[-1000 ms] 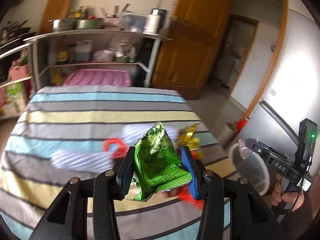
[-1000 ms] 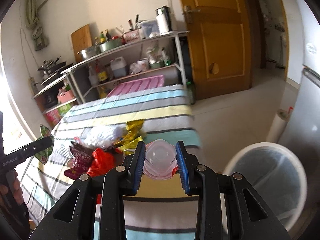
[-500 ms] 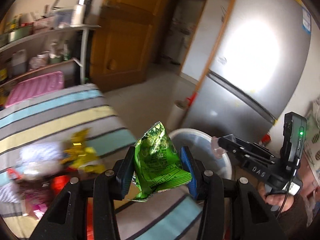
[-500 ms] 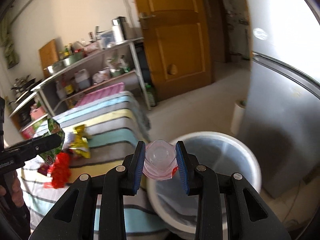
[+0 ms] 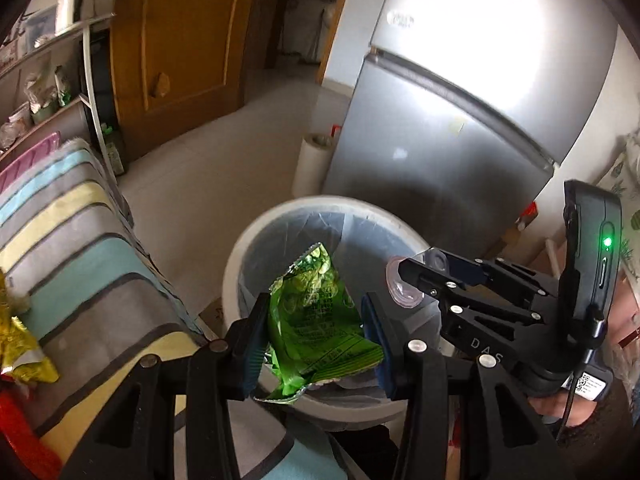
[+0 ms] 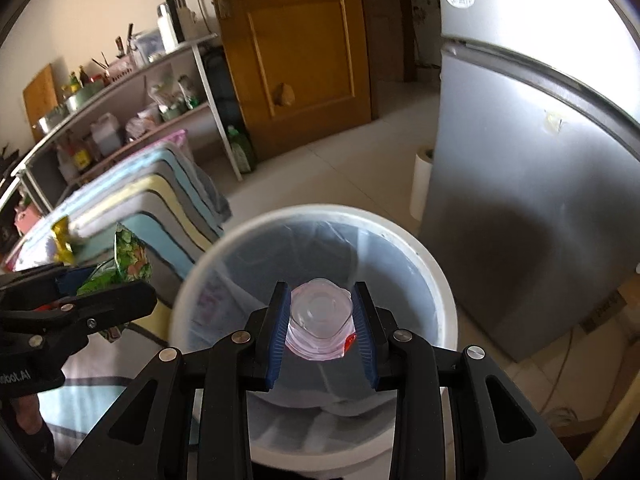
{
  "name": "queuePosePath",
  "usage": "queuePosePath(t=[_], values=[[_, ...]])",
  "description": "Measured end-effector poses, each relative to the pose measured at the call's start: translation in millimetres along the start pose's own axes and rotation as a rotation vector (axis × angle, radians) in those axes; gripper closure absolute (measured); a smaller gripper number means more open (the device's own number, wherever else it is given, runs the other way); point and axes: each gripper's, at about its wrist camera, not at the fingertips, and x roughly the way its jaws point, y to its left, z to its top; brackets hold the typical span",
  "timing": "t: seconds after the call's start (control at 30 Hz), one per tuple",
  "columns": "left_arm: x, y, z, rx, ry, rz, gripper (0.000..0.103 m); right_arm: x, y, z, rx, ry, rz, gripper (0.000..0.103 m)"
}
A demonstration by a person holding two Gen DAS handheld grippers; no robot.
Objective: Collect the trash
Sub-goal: 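Carry both items over the white bin and open both tools to drop them, then return to the table and grasp the white foam net with the left tool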
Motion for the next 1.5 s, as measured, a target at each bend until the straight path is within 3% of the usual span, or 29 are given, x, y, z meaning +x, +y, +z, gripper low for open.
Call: queuePosePath(t=[0.13, 0.2, 0.3, 0.33, 0.5, 0.73, 1.1, 1.5], values=[[16, -3, 2, 0.0, 0.043, -0.002, 0.054, 11, -8, -4, 0.019, 0.032, -0.007, 0.07], [16, -4, 1, 0.007, 0.046, 0.005, 0.044, 14, -12, -7, 0.029, 0.046, -0.004, 0.069], [16, 2, 2, -0.004, 0.043, 0.015, 0.035, 15, -15, -8, 0.028, 0.047, -0.023, 0.049], [16, 4, 2, -0.009, 0.046, 0.022, 0.035, 16, -16, -8, 0.035, 0.045, -0.018, 0.047], [11, 10, 3, -0.038, 0.029, 0.015, 0.034, 6, -16, -9, 0.04, 0.027, -0.027, 0.047], [-38, 23, -5, -0.054, -0.07, 0.045, 0.031, -25, 3, -3, 0.031, -0.052, -0.009, 0.047], [-123, 83, -36, -0.159, -0.216, 0.149, 0.027, -61, 85, 6, -0.053, -0.16, 0.135, 0.047], [-192, 159, -92, -0.271, -0.294, 0.354, 0.026, -59, 177, -6, -0.182, -0.147, 0.318, 0.047]])
